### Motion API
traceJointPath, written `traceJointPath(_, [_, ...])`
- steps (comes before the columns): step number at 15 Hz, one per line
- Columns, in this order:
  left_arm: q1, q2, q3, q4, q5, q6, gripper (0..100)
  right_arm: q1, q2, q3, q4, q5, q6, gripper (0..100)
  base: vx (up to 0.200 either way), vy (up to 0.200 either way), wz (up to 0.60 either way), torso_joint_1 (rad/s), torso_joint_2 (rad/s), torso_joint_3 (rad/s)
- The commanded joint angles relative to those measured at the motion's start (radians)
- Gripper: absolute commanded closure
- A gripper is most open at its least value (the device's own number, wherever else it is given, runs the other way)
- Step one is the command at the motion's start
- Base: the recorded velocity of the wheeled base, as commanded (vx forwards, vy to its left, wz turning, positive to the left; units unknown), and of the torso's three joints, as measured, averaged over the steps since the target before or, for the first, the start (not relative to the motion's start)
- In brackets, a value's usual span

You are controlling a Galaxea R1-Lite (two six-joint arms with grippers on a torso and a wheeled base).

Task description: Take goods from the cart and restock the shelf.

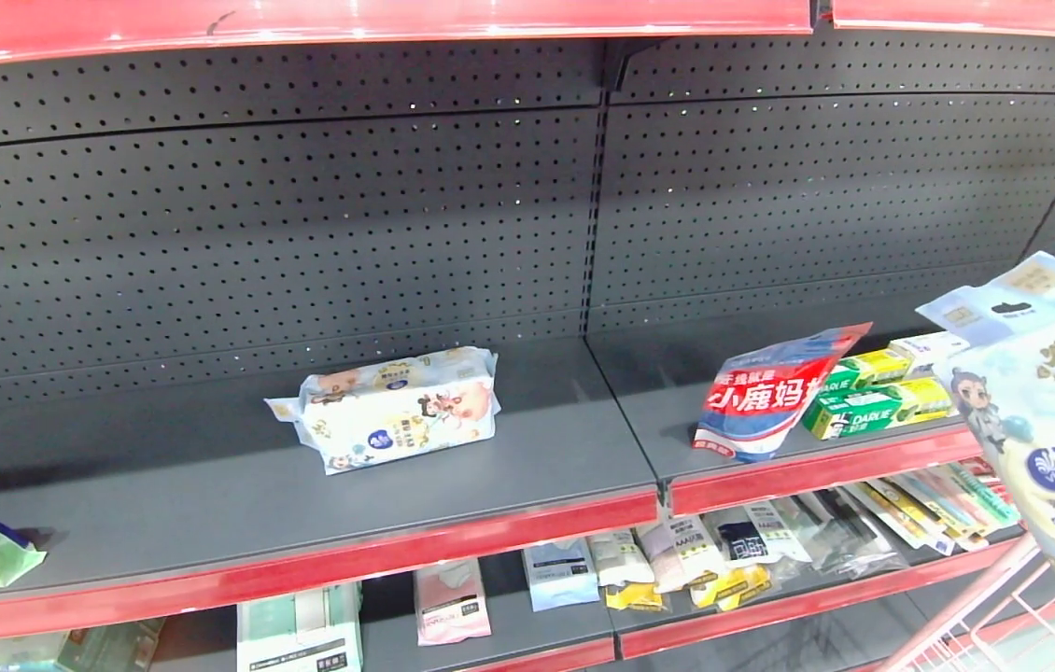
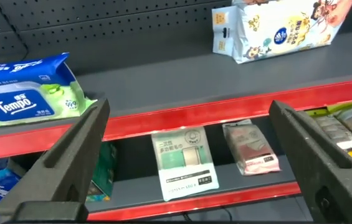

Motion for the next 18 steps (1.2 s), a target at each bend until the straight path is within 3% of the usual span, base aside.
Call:
traceJointPath(1, [0.0, 0.003, 0.0, -0.001, 0.002, 0.0, 0, -0.026, 0.062, -0.042, -0.003, 0.001, 0.004, 100, 0.0, 0.0, 0.0, 0.0, 0.0, 0.0])
traceJointPath(2, [-0.001, 0.006, 0.0, 0.001, -0.003, -0.004, 0, -0.026, 0.082, -0.063, -0.004, 0.003, 0.012, 100, 0.0, 0.0, 0.0, 0.0, 0.0, 0.0])
traceJointPath(3, [-0.064, 0.061, -0.082, 0.012, -0.072, 0.003, 0, -0.026, 0.083, -0.069, -0.004, 0.009, 0.027, 100, 0.0, 0.0, 0.0, 0.0, 0.0, 0.0])
traceJointPath(4, [-0.07, 0.076, -0.096, 0.012, -0.075, 0.003, 0, -0.026, 0.083, -0.069, -0.004, 0.01, 0.029, 100, 0.0, 0.0, 0.0, 0.0, 0.0, 0.0])
traceJointPath(5, [-0.103, 0.51, -0.451, -0.002, -0.02, -0.066, 0, -0.025, 0.072, -0.062, 0.003, 0.024, 0.036, 100, 0.0, 0.0, 0.0, 0.0, 0.0, 0.0])
traceJointPath(6, [-0.103, 0.632, -0.573, -0.004, -0.007, -0.129, 0, -0.023, 0.066, -0.046, 0.006, 0.03, 0.036, 100, 0.0, 0.0, 0.0, 0.0, 0.0, 0.0])
traceJointPath(7, [-0.1, 0.765, -0.57, -0.011, -0.001, -0.125, 0, -0.023, 0.065, -0.026, 0.0, 0.03, 0.03, 100, 0.0, 0.0, 0.0, 0.0, 0.0, 0.0])
traceJointPath(9, [-0.101, 0.857, -0.503, -0.054, 0.0, -0.112, 0, -0.028, 0.069, -0.032, -0.001, 0.023, 0.029, 100, 0.0, 0.0, 0.0, 0.0, 0.0, 0.0])
traceJointPath(10, [-0.1, 1.012, -0.497, -0.168, 0.0, -0.019, 0, -0.033, 0.072, -0.032, -0.001, 0.006, 0.029, 100, 0.0, 0.0, 0.0, 0.0, 0.0, 0.0])
traceJointPath(11, [-0.093, 1.106, -0.503, -0.257, 0.003, 0.026, 0, -0.045, 0.076, -0.031, -0.001, -0.028, 0.029, 100, 0.0, 0.0, 0.0, 0.0, 0.0, 0.0])
traceJointPath(12, [-0.067, 1.179, -0.527, -0.28, 0.002, 0.07, 0, -0.048, 0.072, -0.028, -0.001, -0.037, 0.03, 100, 0.0, 0.0, 0.0, 0.0, 0.0, 0.0])
traceJointPath(14, [0.019, 1.342, -0.624, -0.278, -0.021, 0.251, 0, -0.048, 0.062, -0.022, 0.003, -0.037, 0.033, 100, 0.0, 0.0, 0.0, 0.0, 0.0, 0.0])
traceJointPath(15, [0.042, 1.408, -0.676, -0.277, -0.07, 0.332, 0, -0.048, 0.062, -0.02, 0.005, -0.037, 0.033, 100, 0.0, 0.0, 0.0, 0.0, 0.0, 0.0])
traceJointPath(16, [0.048, 1.515, -0.782, -0.245, -0.215, 0.411, 0, -0.048, 0.071, -0.02, 0.005, -0.039, 0.032, 100, 0.0, 0.0, 0.0, 0.0, 0.0, 0.0])
traceJointPath(17, [0.026, 1.604, -0.872, -0.205, -0.287, 0.426, 0, -0.048, 0.072, -0.02, 0.005, -0.037, 0.03, 100, 0.0, 0.0, 0.0, 0.0, 0.0, 0.0])
traceJointPath(18, [0.012, 1.638, -0.908, -0.192, -0.305, 0.424, 0, -0.048, 0.072, -0.02, 0.005, -0.037, 0.029, 100, 0.0, 0.0, 0.0, 0.0, 0.0, 0.0])
